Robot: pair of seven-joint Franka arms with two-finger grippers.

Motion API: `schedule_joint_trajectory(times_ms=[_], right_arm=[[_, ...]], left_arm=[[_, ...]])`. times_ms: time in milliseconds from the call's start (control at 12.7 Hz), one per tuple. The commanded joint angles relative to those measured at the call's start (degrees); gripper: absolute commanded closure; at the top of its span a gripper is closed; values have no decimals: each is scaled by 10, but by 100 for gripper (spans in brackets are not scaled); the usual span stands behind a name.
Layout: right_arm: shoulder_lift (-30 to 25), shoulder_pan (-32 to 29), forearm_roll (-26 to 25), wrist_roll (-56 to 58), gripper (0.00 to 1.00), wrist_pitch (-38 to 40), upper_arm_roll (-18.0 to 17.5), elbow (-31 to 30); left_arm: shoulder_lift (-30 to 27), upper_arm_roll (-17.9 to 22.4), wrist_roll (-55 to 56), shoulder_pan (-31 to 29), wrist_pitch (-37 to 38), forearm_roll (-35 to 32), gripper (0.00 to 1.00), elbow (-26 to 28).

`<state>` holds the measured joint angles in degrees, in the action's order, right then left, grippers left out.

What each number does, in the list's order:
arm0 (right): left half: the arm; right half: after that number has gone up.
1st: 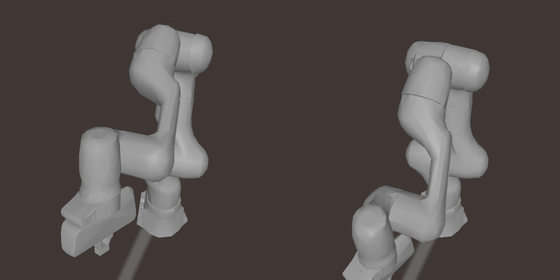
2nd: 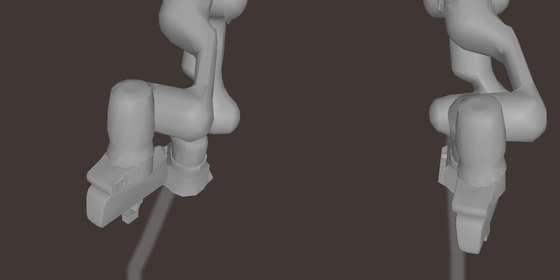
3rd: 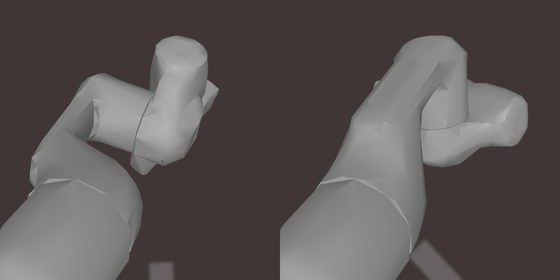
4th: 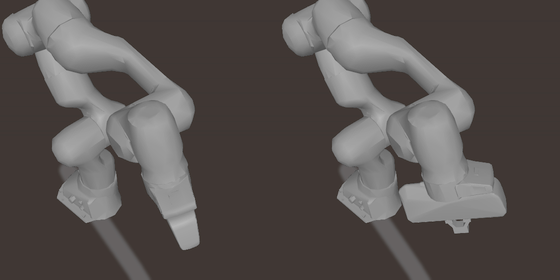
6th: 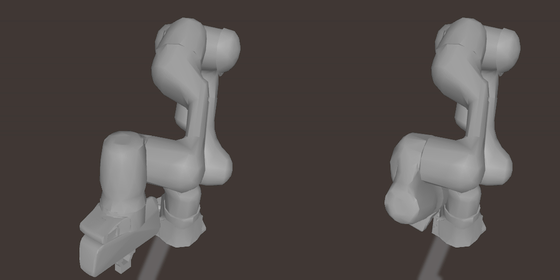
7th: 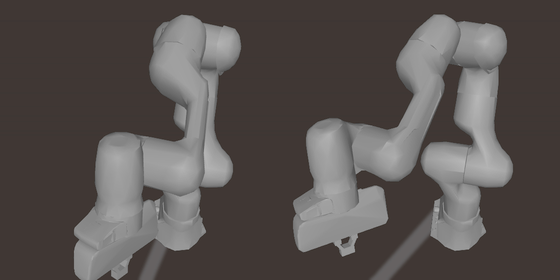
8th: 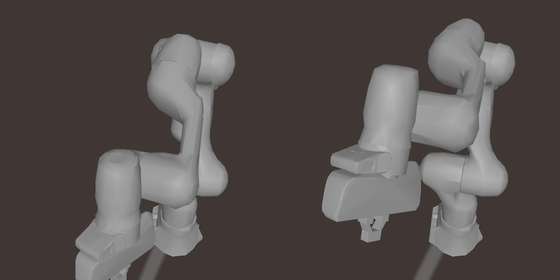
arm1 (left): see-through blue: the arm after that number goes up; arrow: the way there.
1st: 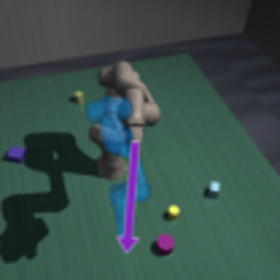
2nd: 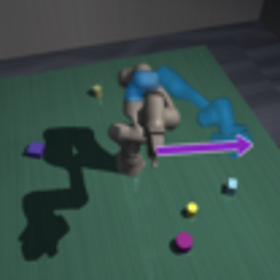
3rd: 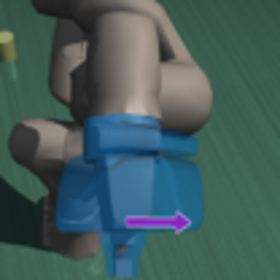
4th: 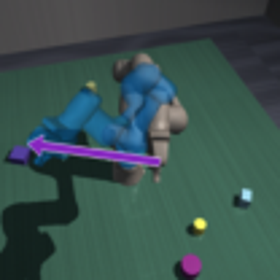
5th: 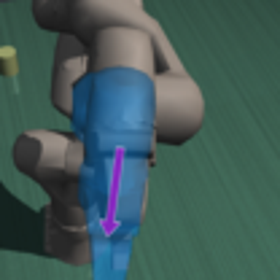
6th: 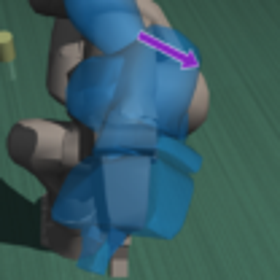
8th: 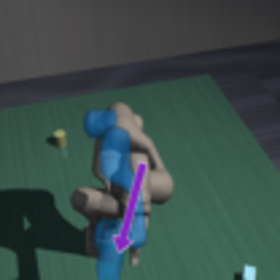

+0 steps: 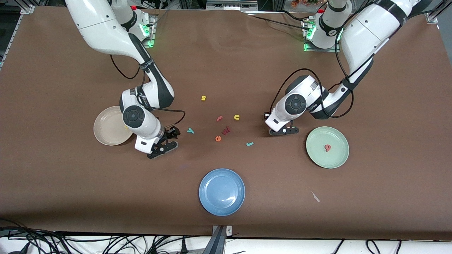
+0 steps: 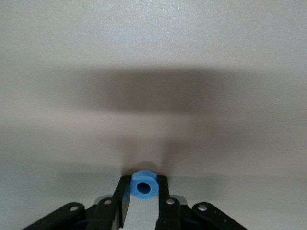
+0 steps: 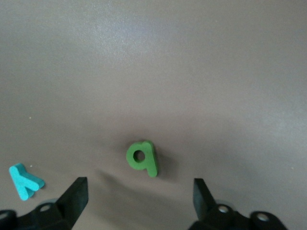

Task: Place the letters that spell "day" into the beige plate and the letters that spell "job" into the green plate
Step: 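Grasp the green q with the right gripper while the left grasps blue o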

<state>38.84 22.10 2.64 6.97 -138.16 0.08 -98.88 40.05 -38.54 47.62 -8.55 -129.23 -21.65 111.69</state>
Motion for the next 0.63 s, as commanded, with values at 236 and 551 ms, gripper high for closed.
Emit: schedule_joint_trajectory(times_ms=[236,551], right_arm=[[26,8,4,19,20,-20,-2,19],[27,8,4,24,35,-20,-2,20]], left_arm=[[-37,-3,10,-1,52,-16,98,-10],[-59,-4,-51,-9,137,-17,98,-58]])
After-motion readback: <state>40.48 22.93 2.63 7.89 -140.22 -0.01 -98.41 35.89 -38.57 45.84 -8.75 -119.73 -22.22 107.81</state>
